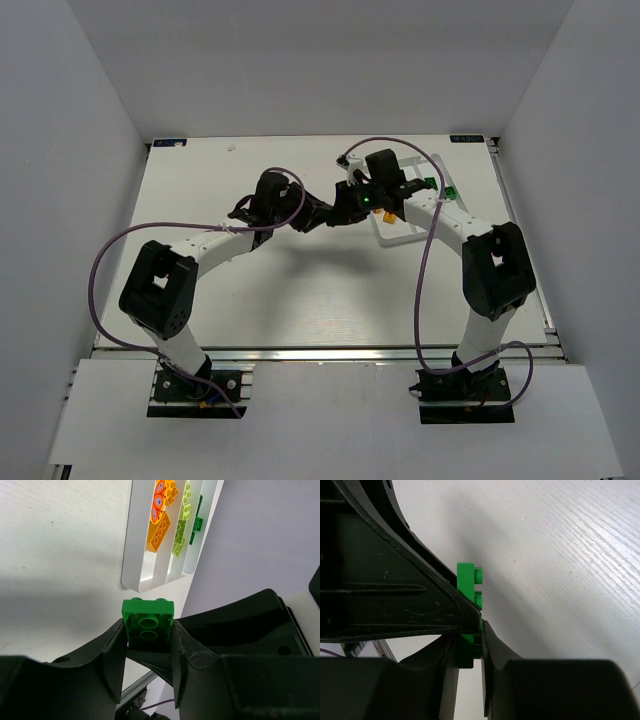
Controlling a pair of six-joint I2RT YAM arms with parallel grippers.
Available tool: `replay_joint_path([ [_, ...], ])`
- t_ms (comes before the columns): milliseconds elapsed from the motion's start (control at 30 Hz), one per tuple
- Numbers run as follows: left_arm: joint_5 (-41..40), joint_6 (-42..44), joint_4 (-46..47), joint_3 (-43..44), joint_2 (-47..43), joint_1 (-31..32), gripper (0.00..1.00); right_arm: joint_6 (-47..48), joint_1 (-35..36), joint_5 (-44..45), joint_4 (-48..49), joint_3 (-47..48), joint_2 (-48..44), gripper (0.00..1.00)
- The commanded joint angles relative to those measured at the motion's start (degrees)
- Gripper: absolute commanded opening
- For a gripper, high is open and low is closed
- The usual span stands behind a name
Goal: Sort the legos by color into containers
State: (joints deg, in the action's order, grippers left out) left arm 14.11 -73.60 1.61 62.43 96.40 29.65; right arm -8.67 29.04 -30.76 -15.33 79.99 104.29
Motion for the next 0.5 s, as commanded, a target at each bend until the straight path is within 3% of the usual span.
replay_joint_path([
  [0, 2.5, -2.3, 2.3, 1.5, -1.0, 0.9, 0.23, 0.6, -0.5, 3.2, 6.3, -1.3, -3.0, 0.0],
  [33, 1.8, -2.3, 1.7, 1.5, -1.0, 0.9, 0.47, 0.7, -0.5, 3.5, 6.4, -1.4, -3.4, 0.0],
  [167, -2.4, -0.9, 0.5, 0.9, -2.8, -0.3, 0.95, 2.9, -2.6, 4.9, 5.6, -1.1, -4.9, 0.0],
  [367, -8.6, 6.0, -6.1, 4.8, -5.5, -0.8, 0.98, 7.8, -10.2, 10.4, 1.4, -0.5, -5.9, 0.0],
  [467, -8.7, 8.0, -7.2, 3.2, -7.6, -1.3, 0.98, 12.0, -15.1, 17.6, 0.0, 1.6, -5.2, 0.0],
])
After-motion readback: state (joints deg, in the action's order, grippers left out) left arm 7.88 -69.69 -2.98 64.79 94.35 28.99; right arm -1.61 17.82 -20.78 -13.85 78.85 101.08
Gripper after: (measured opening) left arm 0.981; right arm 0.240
